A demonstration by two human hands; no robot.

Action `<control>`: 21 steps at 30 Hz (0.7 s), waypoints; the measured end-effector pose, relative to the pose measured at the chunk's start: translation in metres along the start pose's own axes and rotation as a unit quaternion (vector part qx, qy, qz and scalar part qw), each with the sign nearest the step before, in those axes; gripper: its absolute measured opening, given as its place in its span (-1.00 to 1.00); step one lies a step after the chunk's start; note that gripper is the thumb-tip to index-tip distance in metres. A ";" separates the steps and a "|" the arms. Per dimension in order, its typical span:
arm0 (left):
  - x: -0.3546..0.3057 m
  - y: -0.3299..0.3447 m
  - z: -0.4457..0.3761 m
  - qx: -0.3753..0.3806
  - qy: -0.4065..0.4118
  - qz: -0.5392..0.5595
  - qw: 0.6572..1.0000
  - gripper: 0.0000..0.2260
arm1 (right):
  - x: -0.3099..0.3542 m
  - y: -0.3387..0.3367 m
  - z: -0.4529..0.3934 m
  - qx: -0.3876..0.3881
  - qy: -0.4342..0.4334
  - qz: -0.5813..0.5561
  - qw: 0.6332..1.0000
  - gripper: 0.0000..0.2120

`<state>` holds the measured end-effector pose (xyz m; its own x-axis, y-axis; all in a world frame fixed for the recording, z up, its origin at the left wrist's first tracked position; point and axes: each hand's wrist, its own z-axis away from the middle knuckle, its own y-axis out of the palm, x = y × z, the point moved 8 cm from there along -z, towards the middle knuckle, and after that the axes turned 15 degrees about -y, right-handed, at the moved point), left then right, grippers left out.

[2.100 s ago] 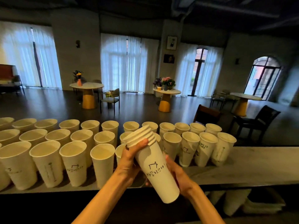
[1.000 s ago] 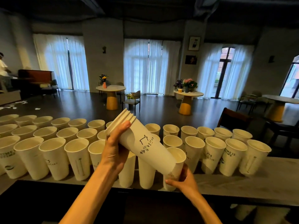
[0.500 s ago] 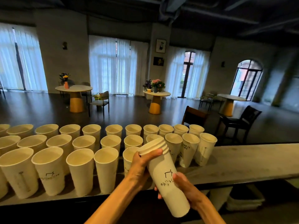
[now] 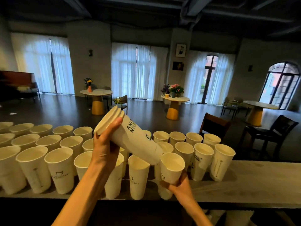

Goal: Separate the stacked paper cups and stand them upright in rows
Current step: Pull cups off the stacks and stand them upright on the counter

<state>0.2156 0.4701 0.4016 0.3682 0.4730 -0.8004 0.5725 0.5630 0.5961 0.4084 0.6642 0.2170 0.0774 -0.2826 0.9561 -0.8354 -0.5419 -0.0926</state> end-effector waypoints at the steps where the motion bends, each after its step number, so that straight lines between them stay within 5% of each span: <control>1: -0.006 -0.005 0.002 -0.004 0.008 -0.002 1.000 0.00 | -0.004 0.002 -0.006 -0.011 -0.003 0.000 1.000 0.01; 15: 0.007 -0.017 0.026 -0.026 0.028 -0.035 0.999 0.02 | -0.020 0.005 -0.006 0.043 0.028 0.054 0.997 0.12; 17: 0.019 -0.006 0.026 0.000 0.018 -0.045 0.999 -0.03 | -0.011 -0.007 0.006 0.044 0.019 0.021 0.999 -0.03; 21: 0.074 0.037 0.038 0.080 -0.067 -0.082 0.991 -0.24 | 0.023 -0.048 0.029 -0.052 0.007 0.001 0.999 -0.69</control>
<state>0.2921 0.5001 0.3621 0.3478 0.2840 -0.8935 0.7381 0.5048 0.4477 0.4660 0.6612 0.2355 0.0698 -0.2724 0.9597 -0.8872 -0.4568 -0.0652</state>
